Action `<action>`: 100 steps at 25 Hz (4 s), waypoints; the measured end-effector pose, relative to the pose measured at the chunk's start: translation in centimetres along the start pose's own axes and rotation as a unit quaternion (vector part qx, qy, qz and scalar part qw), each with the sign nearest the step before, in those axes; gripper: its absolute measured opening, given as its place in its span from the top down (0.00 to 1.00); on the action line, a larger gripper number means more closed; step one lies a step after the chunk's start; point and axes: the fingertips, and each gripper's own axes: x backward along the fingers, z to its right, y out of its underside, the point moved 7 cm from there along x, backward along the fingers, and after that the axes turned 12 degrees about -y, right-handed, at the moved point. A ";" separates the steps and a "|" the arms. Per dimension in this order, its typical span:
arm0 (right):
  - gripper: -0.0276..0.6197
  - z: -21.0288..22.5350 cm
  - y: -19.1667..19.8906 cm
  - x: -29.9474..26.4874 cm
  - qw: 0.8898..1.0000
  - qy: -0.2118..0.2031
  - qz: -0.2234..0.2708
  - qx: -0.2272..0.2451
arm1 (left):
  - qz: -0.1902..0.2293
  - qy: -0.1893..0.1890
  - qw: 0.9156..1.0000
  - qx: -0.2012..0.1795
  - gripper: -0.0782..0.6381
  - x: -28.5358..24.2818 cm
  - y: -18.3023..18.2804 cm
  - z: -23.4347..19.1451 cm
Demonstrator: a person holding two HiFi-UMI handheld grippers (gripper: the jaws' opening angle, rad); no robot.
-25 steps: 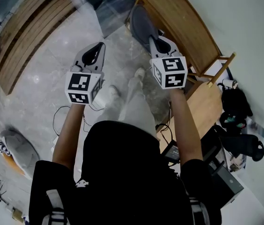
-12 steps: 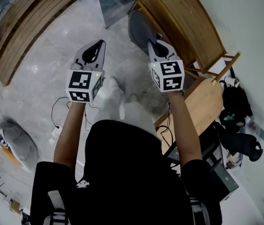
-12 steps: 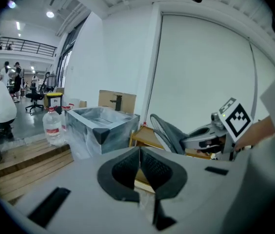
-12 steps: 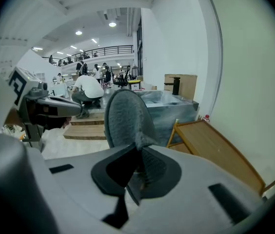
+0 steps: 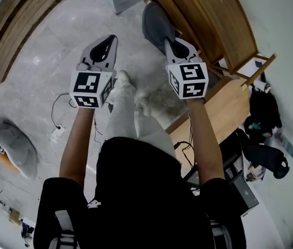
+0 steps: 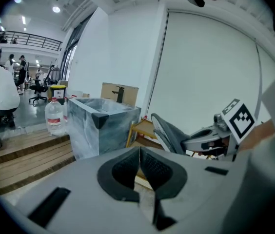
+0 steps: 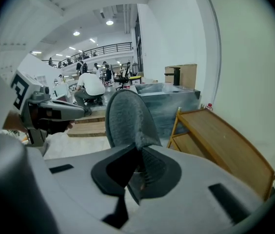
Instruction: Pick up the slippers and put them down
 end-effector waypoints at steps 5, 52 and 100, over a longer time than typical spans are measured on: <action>0.95 0.1 2.4 -1.2 1.000 -0.009 0.002 0.007 | -0.009 -0.005 1.000 0.006 0.88 -0.8 3.9 -0.6; 0.95 6.7 37.3 -29.6 0.999 -0.036 0.031 0.018 | 0.000 -0.031 0.999 0.012 0.88 -21.0 44.8 -6.4; 0.95 8.5 55.2 -46.6 0.994 -0.053 -0.094 0.015 | -0.114 -0.031 0.993 0.008 0.88 -29.9 67.9 -9.6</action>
